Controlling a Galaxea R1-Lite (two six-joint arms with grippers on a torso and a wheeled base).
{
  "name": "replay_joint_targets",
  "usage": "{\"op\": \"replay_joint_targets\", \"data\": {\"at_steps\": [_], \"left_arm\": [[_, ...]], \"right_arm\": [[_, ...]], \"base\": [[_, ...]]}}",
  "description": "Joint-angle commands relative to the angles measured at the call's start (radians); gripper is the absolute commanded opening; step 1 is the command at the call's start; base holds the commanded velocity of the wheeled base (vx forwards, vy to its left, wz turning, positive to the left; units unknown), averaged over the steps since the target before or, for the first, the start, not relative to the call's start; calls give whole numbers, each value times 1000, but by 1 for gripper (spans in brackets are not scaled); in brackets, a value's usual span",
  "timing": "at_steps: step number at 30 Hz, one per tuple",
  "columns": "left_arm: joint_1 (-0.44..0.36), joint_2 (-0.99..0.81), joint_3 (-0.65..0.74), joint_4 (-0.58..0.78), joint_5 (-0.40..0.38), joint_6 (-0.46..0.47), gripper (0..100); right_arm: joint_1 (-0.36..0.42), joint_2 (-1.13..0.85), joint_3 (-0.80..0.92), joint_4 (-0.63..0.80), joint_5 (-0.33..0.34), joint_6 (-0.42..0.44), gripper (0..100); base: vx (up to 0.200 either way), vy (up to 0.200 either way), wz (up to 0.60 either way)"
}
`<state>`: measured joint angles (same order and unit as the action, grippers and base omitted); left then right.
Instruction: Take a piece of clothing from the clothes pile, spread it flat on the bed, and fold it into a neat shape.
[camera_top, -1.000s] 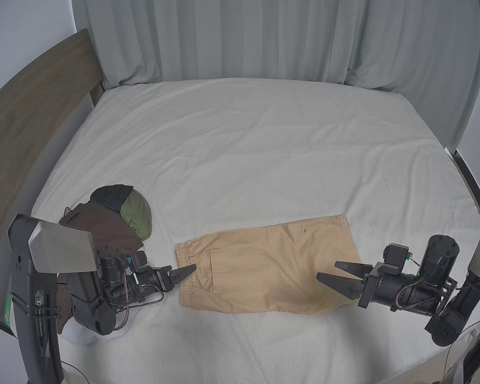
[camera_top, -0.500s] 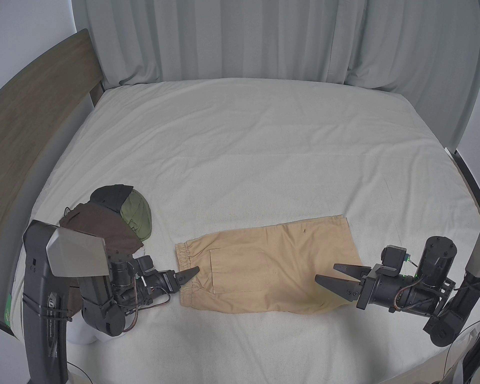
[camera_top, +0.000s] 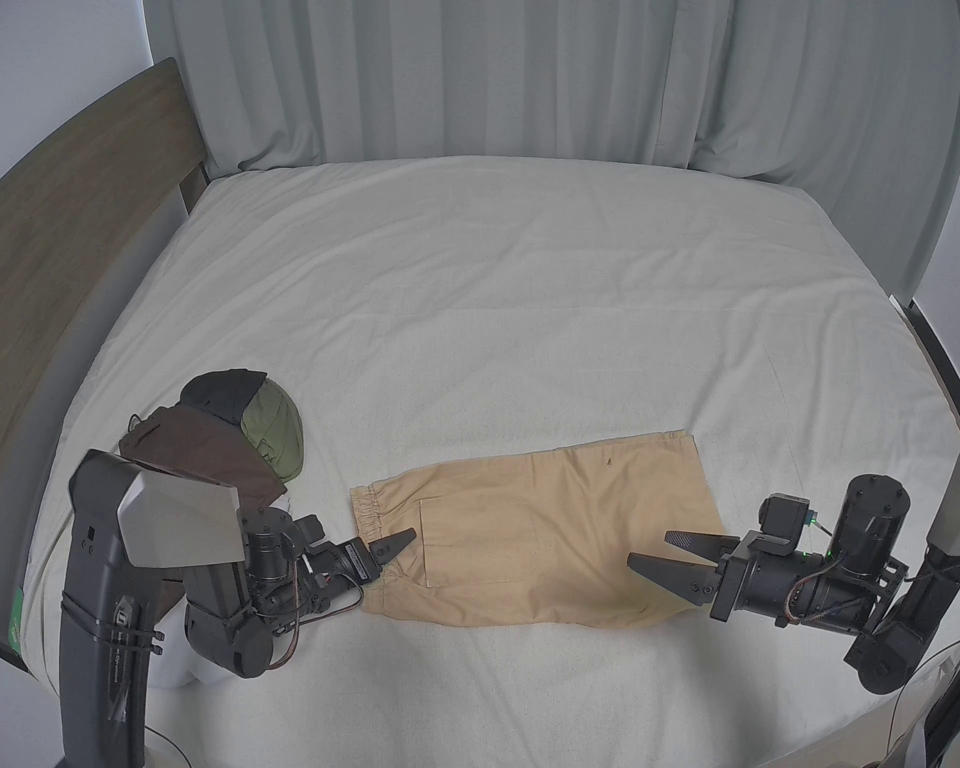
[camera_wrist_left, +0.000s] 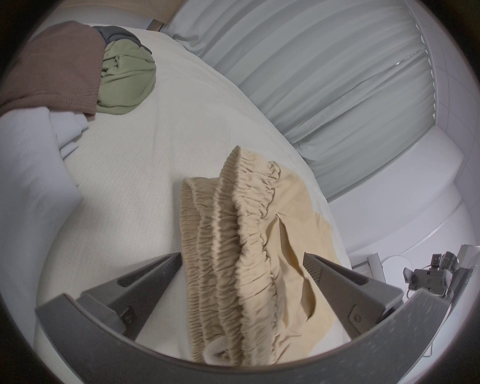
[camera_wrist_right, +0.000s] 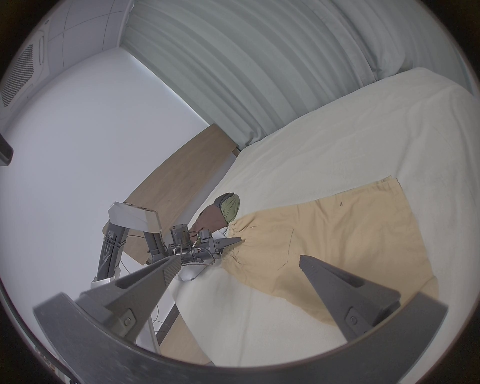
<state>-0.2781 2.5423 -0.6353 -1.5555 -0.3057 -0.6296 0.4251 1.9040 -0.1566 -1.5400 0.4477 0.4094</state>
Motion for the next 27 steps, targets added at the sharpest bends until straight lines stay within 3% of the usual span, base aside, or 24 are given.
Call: {"op": "replay_joint_targets", "data": {"at_steps": [1, 22, 23, 27], "left_arm": [[-12, -2, -7, 2, -1, -42, 100], [-32, 6, -9, 2, -1, -48, 100], [-32, 4, -9, 2, -3, -48, 0], [-30, 6, -9, 2, -3, -47, 0]], "right_arm": [[3, 4, 0, 0, 0, 0, 100], [0, 4, 0, 0, 0, 0, 100], [0, 4, 0, -2, 0, 0, 100], [-2, 4, 0, 0, 0, 0, 100]], "base": [[0, 0, 0], [0, 0, 0], [0, 0, 0], [0, 0, 0]]}}
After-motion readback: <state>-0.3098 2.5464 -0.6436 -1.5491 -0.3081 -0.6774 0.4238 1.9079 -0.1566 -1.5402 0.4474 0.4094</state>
